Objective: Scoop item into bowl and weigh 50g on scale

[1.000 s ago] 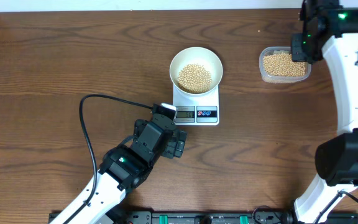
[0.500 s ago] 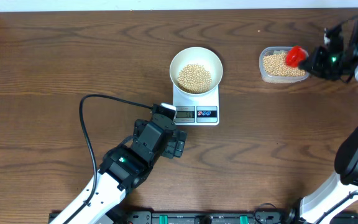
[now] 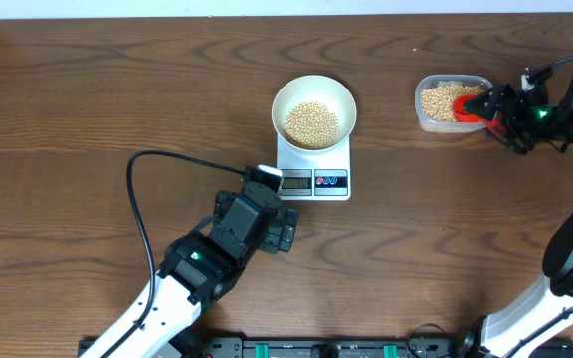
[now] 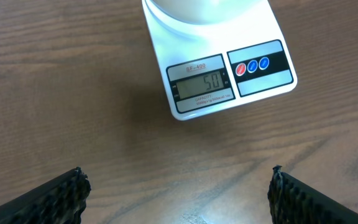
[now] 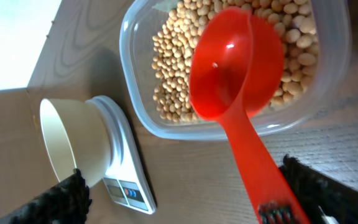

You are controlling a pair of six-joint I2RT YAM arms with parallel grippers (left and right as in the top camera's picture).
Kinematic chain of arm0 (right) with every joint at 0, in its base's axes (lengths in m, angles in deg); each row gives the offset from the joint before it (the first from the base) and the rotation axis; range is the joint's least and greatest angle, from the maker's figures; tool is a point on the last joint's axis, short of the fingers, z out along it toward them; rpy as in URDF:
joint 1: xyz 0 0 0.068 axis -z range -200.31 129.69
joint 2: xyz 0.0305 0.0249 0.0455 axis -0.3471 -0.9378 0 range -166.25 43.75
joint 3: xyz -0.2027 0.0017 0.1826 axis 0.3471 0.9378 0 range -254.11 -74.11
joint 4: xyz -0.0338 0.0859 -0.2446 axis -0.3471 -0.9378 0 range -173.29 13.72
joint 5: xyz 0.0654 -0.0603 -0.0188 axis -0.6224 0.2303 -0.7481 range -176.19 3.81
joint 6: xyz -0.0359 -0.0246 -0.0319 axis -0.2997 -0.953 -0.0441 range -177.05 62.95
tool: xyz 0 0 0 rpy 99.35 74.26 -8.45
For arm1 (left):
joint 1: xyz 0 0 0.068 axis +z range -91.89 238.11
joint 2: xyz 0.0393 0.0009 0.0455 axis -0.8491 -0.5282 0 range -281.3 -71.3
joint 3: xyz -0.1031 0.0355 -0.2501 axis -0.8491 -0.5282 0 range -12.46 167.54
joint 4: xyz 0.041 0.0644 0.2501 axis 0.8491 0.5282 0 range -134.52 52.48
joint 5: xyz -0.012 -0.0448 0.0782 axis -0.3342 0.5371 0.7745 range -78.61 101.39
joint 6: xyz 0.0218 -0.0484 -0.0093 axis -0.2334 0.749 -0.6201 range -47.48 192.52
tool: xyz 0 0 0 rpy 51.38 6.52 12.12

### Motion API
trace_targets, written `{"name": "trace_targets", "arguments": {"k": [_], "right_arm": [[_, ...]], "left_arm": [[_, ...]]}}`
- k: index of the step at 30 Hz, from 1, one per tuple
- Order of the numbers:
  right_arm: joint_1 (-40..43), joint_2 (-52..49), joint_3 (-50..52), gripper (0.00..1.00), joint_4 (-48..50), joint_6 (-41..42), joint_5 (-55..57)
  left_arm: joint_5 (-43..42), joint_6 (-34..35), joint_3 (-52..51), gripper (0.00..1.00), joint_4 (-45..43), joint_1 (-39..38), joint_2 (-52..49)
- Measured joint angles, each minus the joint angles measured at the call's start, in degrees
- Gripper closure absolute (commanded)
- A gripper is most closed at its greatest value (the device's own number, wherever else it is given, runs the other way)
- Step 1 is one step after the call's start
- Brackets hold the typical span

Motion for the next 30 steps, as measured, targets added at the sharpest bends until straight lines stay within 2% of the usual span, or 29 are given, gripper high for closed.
{"name": "trace_targets", "arguments": {"k": [9, 20, 30], "right_arm": [[1.4, 1.2, 0.1, 0.01, -2.3, 0.1, -0.2], [1.7, 15.2, 0.1, 0.01, -5.9, -0.7, 1.9], [1.7, 18.3, 0.1, 0.01, -8.7, -1.7, 5.3]], "left_arm": [[0.0, 0.0, 0.0, 0.06, 0.0, 0.0, 0.0], [0.0, 0.0, 0.0, 0.06, 0.0, 0.0, 0.0], [0.0, 0.0, 0.0, 0.06, 0.0, 0.0, 0.0]]}}
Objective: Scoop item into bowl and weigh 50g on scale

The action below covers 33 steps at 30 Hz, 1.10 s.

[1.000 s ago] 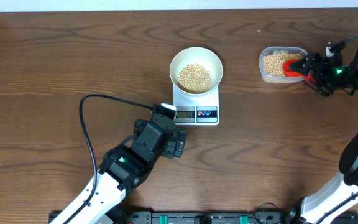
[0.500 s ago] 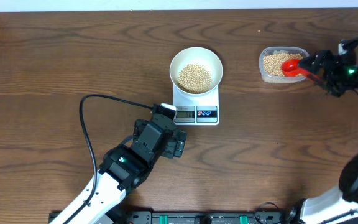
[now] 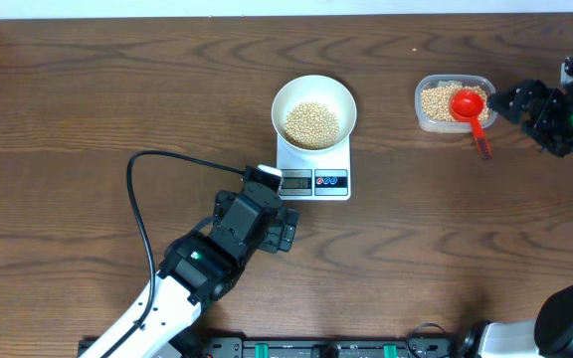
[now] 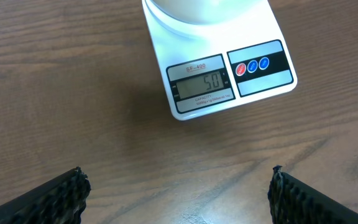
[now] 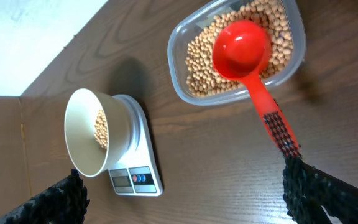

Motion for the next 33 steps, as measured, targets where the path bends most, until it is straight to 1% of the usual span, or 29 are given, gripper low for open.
{"name": "trace_targets", "arguments": {"k": [5, 9, 13, 17, 23, 33], "right_arm": [[0.0, 0.1, 0.0, 0.01, -0.8, -1.7, 0.1], [0.0, 1.6, 0.0, 0.01, -2.0, -5.0, 0.3], [-0.2, 5.9, 0.0, 0.01, -4.2, -9.4, 0.6], [-0.3, 12.1, 0.0, 0.01, -5.9, -11.7, 2.0], [-0.4, 17.2, 0.0, 0.01, -13.6, -13.0, 6.9], [-0.4, 17.2, 0.0, 0.01, -14.3, -13.2, 15.9]], "left_arm": [[0.0, 0.0, 0.0, 0.06, 0.0, 0.0, 0.0], [0.0, 0.0, 0.0, 0.06, 0.0, 0.0, 0.0], [0.0, 0.0, 0.0, 0.06, 0.0, 0.0, 0.0], [0.0, 0.0, 0.0, 0.06, 0.0, 0.0, 0.0], [0.0, 0.0, 0.0, 0.06, 0.0, 0.0, 0.0], [0.0, 0.0, 0.0, 0.06, 0.0, 0.0, 0.0]]}}
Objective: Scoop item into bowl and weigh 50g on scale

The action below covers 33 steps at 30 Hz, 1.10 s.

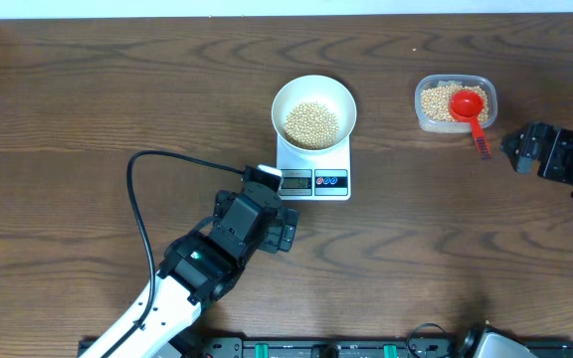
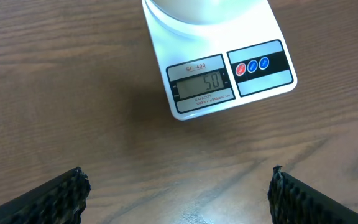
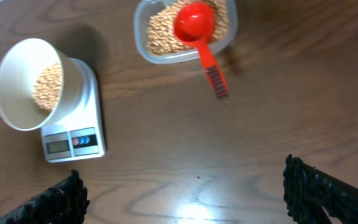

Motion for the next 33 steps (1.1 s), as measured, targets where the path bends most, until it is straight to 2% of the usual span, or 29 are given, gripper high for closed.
{"name": "trace_targets", "arguments": {"k": [6, 16, 26, 29, 33], "right_arm": [[0.0, 0.0, 0.0, 0.01, 5.0, -0.2, 2.1], [-2.6, 0.0, 0.0, 0.01, 5.7, -0.5, 2.6], [-3.6, 0.0, 0.4, 0.01, 6.5, -7.7, 3.0], [-4.1, 1.0, 3.6, 0.01, 11.3, -8.9, 4.3], [-7.8, 5.6, 13.3, 0.01, 22.5, -9.6, 7.8]], "left_arm": [[0.0, 0.0, 0.0, 0.06, 0.0, 0.0, 0.0], [0.0, 0.0, 0.0, 0.06, 0.0, 0.0, 0.0], [0.0, 0.0, 0.0, 0.06, 0.0, 0.0, 0.0], [0.0, 0.0, 0.0, 0.06, 0.0, 0.0, 0.0], [0.0, 0.0, 0.0, 0.06, 0.0, 0.0, 0.0]]}}
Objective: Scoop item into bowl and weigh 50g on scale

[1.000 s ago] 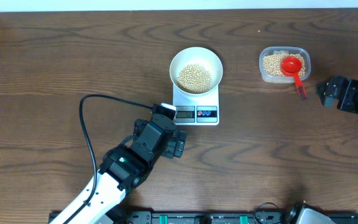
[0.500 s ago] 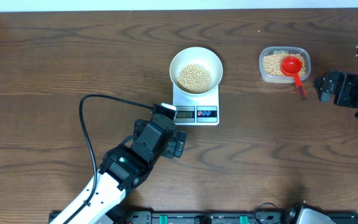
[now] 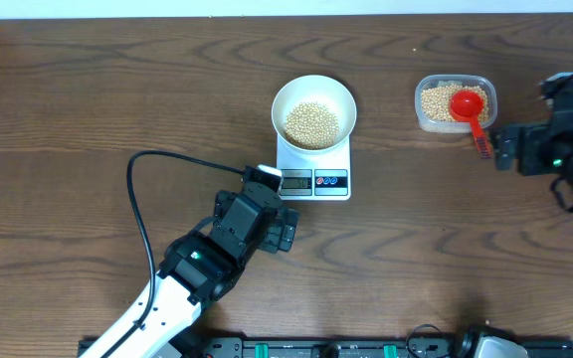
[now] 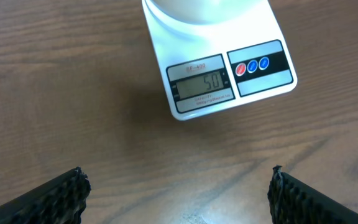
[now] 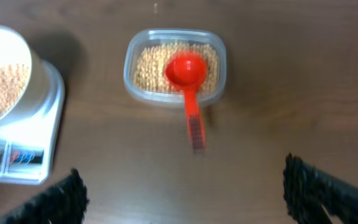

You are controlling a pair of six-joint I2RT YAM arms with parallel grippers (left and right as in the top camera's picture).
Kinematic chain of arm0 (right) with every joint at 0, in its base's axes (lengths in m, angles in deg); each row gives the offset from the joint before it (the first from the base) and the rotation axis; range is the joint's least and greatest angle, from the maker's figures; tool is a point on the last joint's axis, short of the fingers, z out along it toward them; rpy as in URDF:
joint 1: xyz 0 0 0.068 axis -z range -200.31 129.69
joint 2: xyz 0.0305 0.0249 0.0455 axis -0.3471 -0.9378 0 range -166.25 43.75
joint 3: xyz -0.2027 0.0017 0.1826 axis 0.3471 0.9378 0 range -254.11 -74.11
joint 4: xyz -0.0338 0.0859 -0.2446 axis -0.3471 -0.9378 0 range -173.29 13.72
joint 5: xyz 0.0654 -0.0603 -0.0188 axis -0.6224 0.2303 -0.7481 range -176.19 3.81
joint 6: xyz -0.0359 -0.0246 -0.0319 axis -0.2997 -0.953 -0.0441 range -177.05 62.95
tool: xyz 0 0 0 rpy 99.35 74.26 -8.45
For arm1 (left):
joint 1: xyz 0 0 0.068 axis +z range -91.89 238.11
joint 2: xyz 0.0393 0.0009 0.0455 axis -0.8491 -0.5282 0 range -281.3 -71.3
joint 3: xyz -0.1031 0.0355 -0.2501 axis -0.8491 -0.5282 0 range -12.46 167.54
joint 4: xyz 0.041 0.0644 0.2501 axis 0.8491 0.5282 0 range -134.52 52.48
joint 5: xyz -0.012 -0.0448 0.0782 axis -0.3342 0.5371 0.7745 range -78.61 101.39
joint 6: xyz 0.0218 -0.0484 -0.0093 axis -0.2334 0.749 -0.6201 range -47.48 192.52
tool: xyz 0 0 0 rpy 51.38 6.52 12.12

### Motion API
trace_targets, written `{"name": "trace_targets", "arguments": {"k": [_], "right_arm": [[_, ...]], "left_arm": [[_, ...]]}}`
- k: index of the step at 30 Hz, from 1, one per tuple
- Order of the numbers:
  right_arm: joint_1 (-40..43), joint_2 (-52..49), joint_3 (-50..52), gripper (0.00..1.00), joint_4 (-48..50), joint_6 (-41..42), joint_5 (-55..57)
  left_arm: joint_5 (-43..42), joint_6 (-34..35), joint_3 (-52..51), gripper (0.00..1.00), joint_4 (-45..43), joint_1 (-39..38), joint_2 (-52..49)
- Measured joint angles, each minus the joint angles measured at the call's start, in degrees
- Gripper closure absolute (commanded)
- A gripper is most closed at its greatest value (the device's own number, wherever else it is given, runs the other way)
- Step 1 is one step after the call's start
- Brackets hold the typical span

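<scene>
A cream bowl [image 3: 312,109] holding soybeans stands on the white scale [image 3: 313,169]; the display [image 4: 202,86] reads 50. A clear tub [image 3: 453,102] of soybeans sits at the back right, with the red scoop [image 3: 469,107] resting in it, handle over the near rim. The tub [image 5: 176,65] and scoop [image 5: 186,74] also show in the right wrist view. My right gripper [image 3: 505,149] hangs open just right of the scoop handle, empty. My left gripper [image 3: 285,229] stands open and empty in front of the scale.
A black cable [image 3: 147,184] loops across the table left of the left arm. The table's front edge carries a rail of black fittings [image 3: 326,348]. The table's far edge [image 3: 286,16] runs along the top.
My right gripper has shifted left and slightly back, now closer to the scoop handle. The scoop, tub, bowl, scale reading and left arm are unchanged.
First my right gripper held the red scoop by its handle over the tub. A second later it was open and drawn back to the right, the scoop left in the tub. It then stood nearer the front right, and now beside the handle. The scale read 50 throughout.
</scene>
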Motion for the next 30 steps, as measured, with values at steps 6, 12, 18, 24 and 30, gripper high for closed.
{"name": "trace_targets", "arguments": {"k": [6, 12, 18, 24, 30], "right_arm": [[-6.6, 12.3, 19.4, 0.01, 19.7, -0.7, 5.1], [-8.0, 26.1, 37.5, 0.01, 35.6, -0.3, 7.3], [-8.0, 40.5, 54.0, 0.01, 46.3, 2.6, 8.1], [-8.0, 52.9, 65.5, 0.01, 48.2, 4.9, 8.3], [-8.1, 60.5, 70.0, 0.01, 46.4, 6.0, 8.3]], "left_arm": [[0.0, 0.0, -0.1, 0.06, 0.1, 0.0, 0.0], [0.1, 0.0, -0.2, 0.06, 0.1, 0.0, 0.0], [0.4, 0.0, -0.2, 0.06, 0.0, 0.0, 0.0], [0.4, 0.0, -0.2, 0.06, 0.0, 0.0, 0.0], [0.4, 0.0, -0.2, 0.06, 0.0, 0.0, 0.0]]}}
